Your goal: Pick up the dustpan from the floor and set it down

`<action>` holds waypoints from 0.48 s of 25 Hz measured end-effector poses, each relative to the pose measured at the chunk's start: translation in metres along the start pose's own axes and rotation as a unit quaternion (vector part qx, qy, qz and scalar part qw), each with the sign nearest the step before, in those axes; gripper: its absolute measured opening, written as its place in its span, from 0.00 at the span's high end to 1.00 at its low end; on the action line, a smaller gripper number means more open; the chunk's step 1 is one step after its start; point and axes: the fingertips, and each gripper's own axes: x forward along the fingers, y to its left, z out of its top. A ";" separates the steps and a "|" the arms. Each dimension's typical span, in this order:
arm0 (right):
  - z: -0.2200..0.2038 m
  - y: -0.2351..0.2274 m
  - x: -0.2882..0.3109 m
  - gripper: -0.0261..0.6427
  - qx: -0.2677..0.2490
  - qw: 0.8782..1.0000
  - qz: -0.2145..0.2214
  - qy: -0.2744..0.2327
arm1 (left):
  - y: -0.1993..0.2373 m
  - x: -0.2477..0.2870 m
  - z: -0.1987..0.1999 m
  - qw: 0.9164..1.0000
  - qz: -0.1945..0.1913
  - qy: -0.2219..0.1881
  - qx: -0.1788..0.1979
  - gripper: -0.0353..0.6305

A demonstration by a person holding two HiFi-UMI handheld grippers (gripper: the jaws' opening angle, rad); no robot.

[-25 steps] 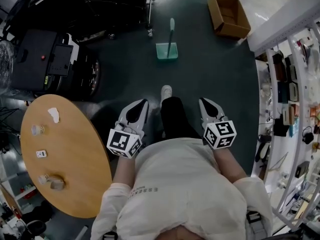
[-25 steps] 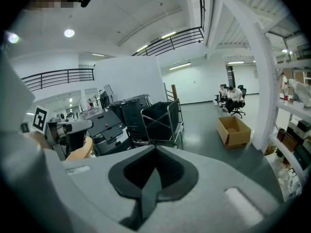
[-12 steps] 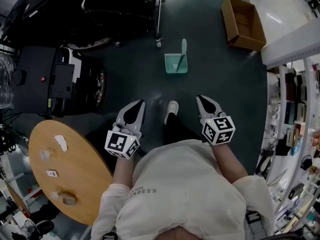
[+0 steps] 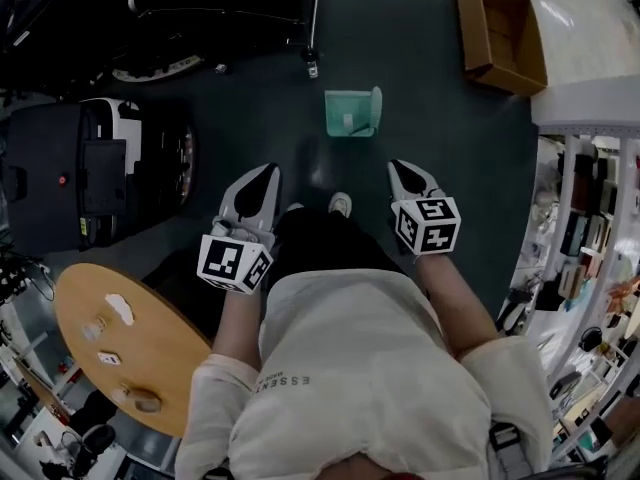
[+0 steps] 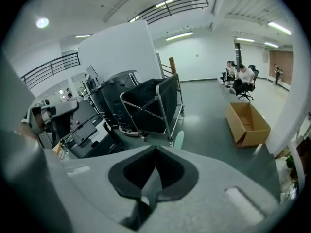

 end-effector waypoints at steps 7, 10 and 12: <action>0.013 -0.022 0.079 0.92 0.035 0.998 -0.031 0.041 | 0.043 0.064 -0.026 0.998 -0.023 0.038 -0.032 0.92; 0.009 -0.040 0.113 0.83 0.052 0.995 -0.043 0.070 | 0.057 0.093 -0.032 0.997 -0.031 0.057 -0.044 0.92; -0.001 -0.055 0.137 0.72 0.062 0.992 -0.059 0.093 | 0.062 0.110 -0.035 0.996 -0.039 0.065 -0.050 0.92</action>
